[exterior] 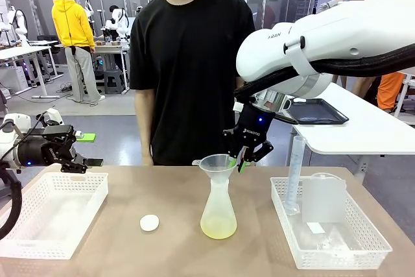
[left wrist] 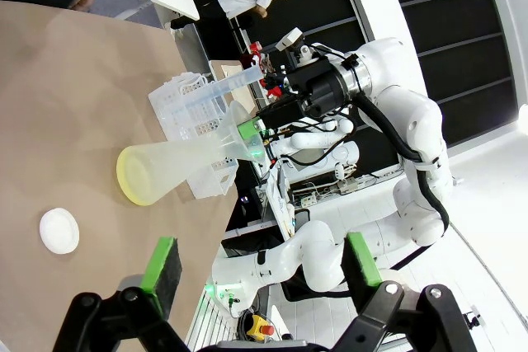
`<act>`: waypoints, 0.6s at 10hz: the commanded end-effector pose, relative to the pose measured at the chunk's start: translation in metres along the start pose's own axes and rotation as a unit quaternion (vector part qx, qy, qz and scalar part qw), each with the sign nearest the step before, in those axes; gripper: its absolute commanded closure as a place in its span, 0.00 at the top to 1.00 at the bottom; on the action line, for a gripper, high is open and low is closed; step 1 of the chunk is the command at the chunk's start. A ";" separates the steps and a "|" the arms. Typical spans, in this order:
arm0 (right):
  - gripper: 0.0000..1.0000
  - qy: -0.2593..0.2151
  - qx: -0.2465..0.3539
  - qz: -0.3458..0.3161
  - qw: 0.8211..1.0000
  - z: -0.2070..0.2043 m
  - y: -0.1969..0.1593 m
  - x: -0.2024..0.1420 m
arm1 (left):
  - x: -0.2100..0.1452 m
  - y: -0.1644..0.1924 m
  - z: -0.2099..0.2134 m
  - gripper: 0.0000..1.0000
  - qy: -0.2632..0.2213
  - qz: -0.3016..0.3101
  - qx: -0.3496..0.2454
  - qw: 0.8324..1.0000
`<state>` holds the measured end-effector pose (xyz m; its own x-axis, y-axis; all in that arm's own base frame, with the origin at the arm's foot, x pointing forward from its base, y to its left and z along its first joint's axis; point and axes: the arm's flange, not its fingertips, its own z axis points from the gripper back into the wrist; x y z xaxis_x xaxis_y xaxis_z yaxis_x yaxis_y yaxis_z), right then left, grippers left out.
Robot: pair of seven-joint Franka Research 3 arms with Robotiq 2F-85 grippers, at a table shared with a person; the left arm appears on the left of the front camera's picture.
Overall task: Prepare the solutions needed for the experiment.
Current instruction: Once the solution is in the Big flask , pick up the Plastic Funnel and place it back into the right Organizing basket.
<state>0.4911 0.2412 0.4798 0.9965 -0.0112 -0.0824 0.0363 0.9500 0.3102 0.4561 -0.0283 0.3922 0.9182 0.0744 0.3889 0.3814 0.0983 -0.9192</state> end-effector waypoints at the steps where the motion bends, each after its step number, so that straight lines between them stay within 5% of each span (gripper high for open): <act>1: 0.00 0.001 0.004 -0.019 1.000 0.000 0.005 0.001 | 0.000 0.000 0.001 1.00 -0.002 -0.010 -0.001 1.000; 6: 0.00 0.009 0.031 -0.011 0.999 0.005 0.005 -0.006 | 0.000 0.000 0.001 1.00 -0.002 -0.010 -0.001 1.000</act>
<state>0.4909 0.2452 0.4859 0.9949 -0.0216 -0.0990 0.0549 0.9363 0.3469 0.4561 -0.0283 0.3922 0.9182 0.0744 0.3890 0.3814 0.0983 -0.9192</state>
